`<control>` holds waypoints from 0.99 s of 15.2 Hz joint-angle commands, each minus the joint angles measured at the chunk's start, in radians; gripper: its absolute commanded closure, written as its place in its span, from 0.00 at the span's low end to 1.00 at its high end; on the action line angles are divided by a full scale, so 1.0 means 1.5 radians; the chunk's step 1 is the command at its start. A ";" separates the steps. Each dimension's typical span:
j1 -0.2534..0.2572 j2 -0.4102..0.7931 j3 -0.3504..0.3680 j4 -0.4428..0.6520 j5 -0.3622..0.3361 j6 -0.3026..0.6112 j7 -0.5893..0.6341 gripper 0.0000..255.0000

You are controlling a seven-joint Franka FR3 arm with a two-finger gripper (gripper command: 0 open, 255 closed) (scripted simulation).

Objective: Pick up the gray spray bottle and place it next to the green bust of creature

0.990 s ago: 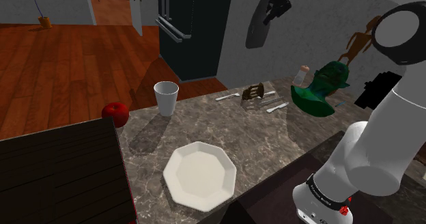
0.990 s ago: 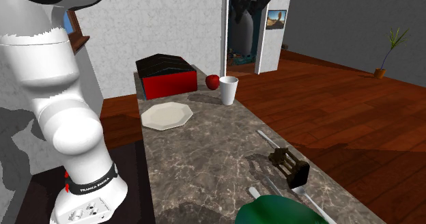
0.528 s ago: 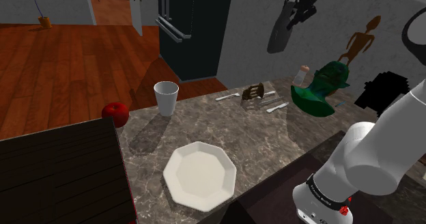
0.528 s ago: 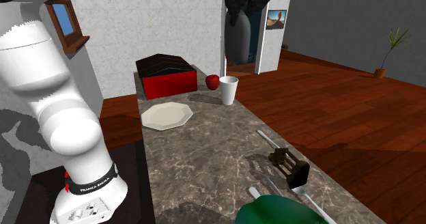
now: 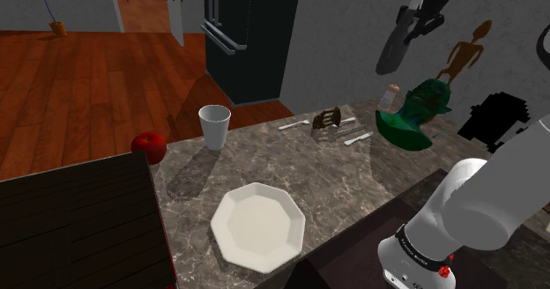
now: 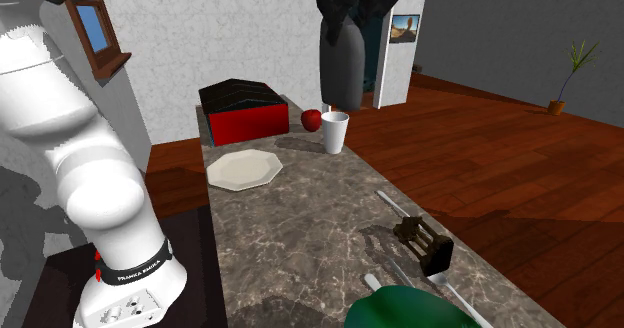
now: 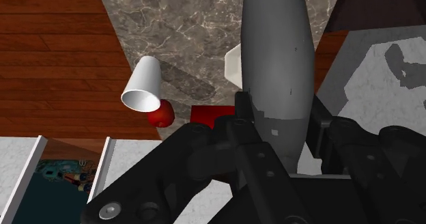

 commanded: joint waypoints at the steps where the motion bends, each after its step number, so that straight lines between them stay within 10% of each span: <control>1: -0.011 -0.003 -0.020 0.005 -0.011 -0.019 -0.030 1.00; 9: -0.059 0.045 -0.135 0.064 -0.026 -0.108 -0.184 1.00; 15: -0.058 -0.011 -0.098 -0.029 -0.071 -0.037 -0.170 1.00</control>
